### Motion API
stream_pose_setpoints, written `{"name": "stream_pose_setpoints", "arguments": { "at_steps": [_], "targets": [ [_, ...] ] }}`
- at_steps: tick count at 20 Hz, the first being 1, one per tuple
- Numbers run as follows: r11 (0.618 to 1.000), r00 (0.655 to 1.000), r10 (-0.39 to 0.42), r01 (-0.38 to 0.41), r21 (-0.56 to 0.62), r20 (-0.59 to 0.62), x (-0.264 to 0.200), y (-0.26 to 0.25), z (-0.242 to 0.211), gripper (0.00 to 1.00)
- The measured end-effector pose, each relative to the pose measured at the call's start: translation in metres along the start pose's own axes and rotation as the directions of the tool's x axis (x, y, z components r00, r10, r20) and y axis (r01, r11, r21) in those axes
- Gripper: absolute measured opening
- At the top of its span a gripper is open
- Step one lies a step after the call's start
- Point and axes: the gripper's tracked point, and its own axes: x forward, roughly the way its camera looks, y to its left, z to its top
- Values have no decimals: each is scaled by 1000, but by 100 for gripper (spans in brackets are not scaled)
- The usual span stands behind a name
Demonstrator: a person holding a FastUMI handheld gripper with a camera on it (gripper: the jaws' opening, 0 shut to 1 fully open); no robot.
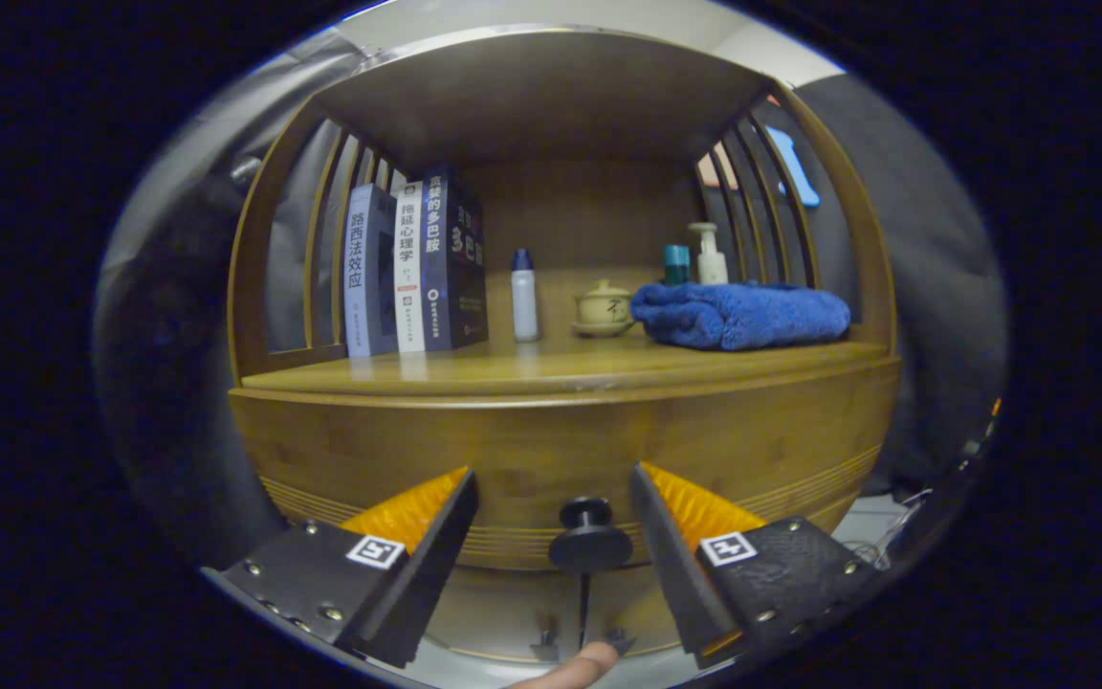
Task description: Pull open the drawer, take out the items inside it, and place them on the countertop above the cabinet.
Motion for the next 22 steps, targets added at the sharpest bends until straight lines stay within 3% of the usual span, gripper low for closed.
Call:
{"name": "stream_pose_setpoints", "arguments": {
  "at_steps": [4, 6, 8, 13, 16, 17, 22],
  "targets": [
    [1000, 1000, -26, 26, 5, -13, -1, -4, -2, 89],
    [998, 998, -58, 58, 14, -39, 0, -14, -10, 78],
    [998, 995, -60, 61, 3, -82, 1, -17, -22, 76],
    [998, 995, -56, 55, -9, -82, 1, -15, -21, 44],
    [996, 989, -81, 75, -52, -122, 2, -16, -27, 39],
    [995, 987, -93, 86, -57, -131, -2, -17, -26, 31],
    [998, 988, -60, 59, -10, -141, -18, -12, -27, 31]
  ]
}}
